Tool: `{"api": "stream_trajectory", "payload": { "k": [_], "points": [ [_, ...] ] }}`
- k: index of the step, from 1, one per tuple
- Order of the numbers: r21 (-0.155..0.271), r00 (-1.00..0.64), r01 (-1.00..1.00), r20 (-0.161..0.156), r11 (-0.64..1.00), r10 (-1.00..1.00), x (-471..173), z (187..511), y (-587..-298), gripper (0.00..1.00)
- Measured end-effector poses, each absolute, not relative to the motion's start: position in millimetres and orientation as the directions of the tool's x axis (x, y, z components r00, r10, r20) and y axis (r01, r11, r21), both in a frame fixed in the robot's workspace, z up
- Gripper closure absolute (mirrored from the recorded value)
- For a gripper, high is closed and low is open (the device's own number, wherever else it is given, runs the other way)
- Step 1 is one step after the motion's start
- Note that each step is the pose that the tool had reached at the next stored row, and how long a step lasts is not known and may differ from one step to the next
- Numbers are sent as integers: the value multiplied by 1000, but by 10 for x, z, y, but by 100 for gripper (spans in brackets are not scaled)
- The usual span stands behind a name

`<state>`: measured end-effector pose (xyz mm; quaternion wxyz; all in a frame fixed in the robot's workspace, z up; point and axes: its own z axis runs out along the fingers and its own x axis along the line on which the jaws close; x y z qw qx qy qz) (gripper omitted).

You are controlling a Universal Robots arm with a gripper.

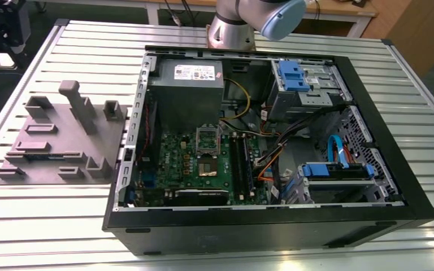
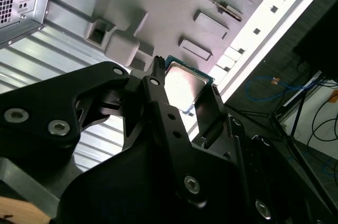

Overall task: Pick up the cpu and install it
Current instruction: 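Pick up the cpu and move it towards the insertion slot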

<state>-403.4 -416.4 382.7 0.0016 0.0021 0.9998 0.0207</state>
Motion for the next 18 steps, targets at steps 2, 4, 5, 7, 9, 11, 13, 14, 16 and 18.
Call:
{"api": "stream_trajectory", "payload": {
  "k": [2,4,5,7,9,11,13,14,16,18],
  "points": [
    [41,-1000,4,-3,999,4,-4030,3827,-4164,53],
    [41,-1000,4,-3,999,4,-4025,3827,-4164,53],
    [41,-1000,4,-3,999,4,-4023,3827,-4164,53],
    [41,-1000,4,-3,999,4,-4019,3827,-4164,53],
    [41,-1000,4,-3,999,4,-4016,3828,-4164,53],
    [41,-1000,4,-3,999,4,-4012,3827,-4164,53],
    [41,-1000,4,-3,999,4,-4008,3827,-4164,53],
    [41,-1000,4,-3,999,4,-4005,3827,-4164,53],
    [41,-1000,4,-3,999,4,-4001,3827,-4164,53],
    [41,-1000,4,-3,999,4,-3996,3827,-4164,53]
  ]
}}
